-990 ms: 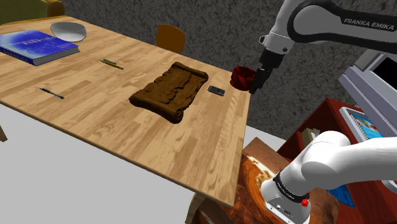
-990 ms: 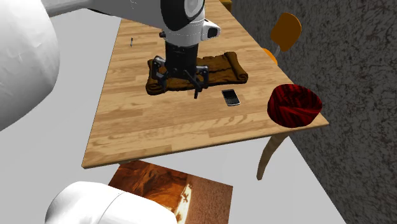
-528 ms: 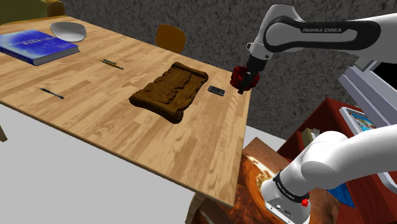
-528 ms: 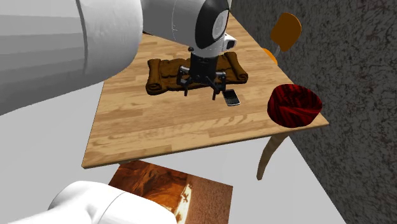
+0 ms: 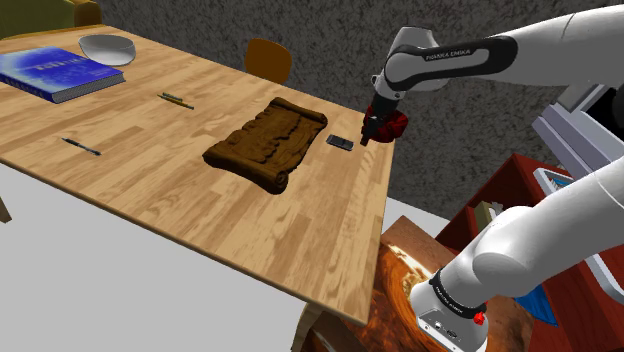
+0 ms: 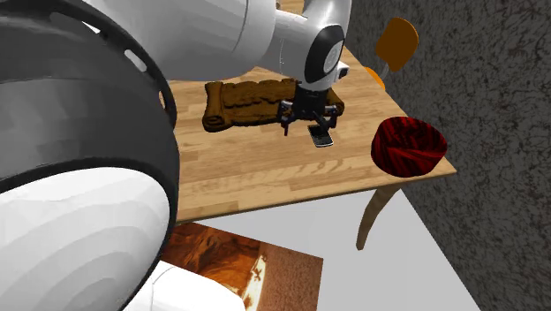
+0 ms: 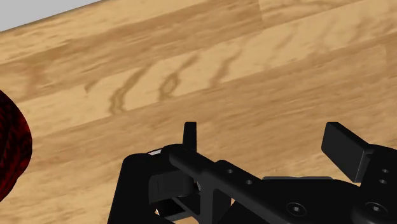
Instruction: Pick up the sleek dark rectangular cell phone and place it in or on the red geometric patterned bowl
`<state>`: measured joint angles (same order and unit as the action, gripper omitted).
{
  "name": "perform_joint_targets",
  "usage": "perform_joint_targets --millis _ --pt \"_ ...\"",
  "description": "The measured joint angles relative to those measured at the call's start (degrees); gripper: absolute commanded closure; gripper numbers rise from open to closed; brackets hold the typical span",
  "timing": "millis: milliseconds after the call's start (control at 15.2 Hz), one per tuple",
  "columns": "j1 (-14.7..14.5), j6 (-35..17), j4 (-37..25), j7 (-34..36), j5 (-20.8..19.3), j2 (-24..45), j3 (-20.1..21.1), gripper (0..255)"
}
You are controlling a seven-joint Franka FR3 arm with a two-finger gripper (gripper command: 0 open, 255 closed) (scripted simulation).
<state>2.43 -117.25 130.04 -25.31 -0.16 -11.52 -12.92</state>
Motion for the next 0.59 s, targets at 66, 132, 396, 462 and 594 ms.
perform_joint_targets --millis 66,132,396,462,594 --pt "-0.1 -1.0 -1.6 -0.6 0.4 2.5 -0.2 0" --pt "0.0 -1.8 -2.9 -1.4 0.7 4.5 -0.5 0" --pt "0.4 -5.2 -8.6 -4.8 2.4 13.2 -1.5 0" --pt "0.8 -5.8 -10.1 -5.9 2.9 15.2 -1.7 0" --pt "1.2 -7.0 -13.2 -7.4 3.8 19.3 -1.9 0"
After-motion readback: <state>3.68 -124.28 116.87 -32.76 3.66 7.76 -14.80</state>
